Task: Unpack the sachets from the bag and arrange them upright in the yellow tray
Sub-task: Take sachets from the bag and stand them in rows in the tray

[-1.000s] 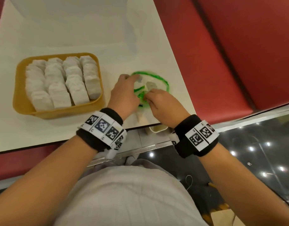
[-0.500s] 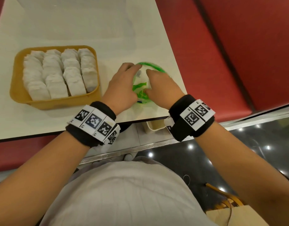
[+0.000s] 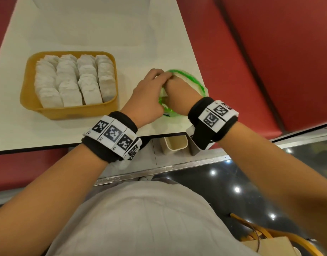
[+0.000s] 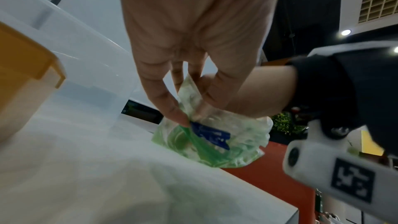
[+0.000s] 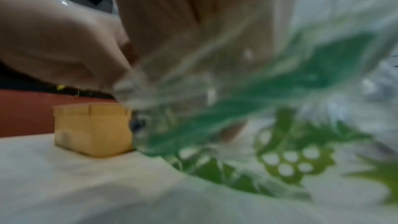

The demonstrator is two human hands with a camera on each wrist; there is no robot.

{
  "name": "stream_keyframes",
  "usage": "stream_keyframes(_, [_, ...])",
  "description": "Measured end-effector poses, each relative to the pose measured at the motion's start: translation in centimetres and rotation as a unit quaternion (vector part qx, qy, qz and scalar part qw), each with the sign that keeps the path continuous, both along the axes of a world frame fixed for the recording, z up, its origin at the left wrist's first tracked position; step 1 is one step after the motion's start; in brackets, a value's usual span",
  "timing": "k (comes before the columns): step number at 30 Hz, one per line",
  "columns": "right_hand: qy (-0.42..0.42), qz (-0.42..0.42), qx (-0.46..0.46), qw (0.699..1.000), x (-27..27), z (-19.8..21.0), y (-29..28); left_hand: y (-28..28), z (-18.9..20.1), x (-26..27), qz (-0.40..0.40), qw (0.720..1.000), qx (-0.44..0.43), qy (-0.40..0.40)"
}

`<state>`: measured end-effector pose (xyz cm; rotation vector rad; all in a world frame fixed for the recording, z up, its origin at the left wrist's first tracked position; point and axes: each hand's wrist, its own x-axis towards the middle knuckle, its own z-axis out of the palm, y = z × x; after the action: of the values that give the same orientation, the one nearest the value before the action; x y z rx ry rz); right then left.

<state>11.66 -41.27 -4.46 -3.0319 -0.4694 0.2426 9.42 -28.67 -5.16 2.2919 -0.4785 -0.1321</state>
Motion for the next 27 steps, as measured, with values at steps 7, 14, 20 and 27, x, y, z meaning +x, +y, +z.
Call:
stream_keyframes(7, [0.137,0.034,-0.155,0.978,1.6,-2.6,1.4,0.7,-0.1,0.2,0.007,1.000,0.029,-0.002])
stream_keyframes(14, [0.092,0.004,-0.028,0.995,0.5,0.6,0.6,0.6,-0.1,0.3,0.020,0.998,0.056,-0.006])
stream_keyframes(20, [-0.043,-0.049,0.174,0.983,0.8,3.8,-1.2,0.3,0.4,1.6,0.074,0.995,0.064,-0.037])
stream_keyframes(27, [-0.172,-0.268,0.451,0.834,0.1,3.1,-5.8,0.3,0.1,3.2,0.135,0.987,0.088,-0.001])
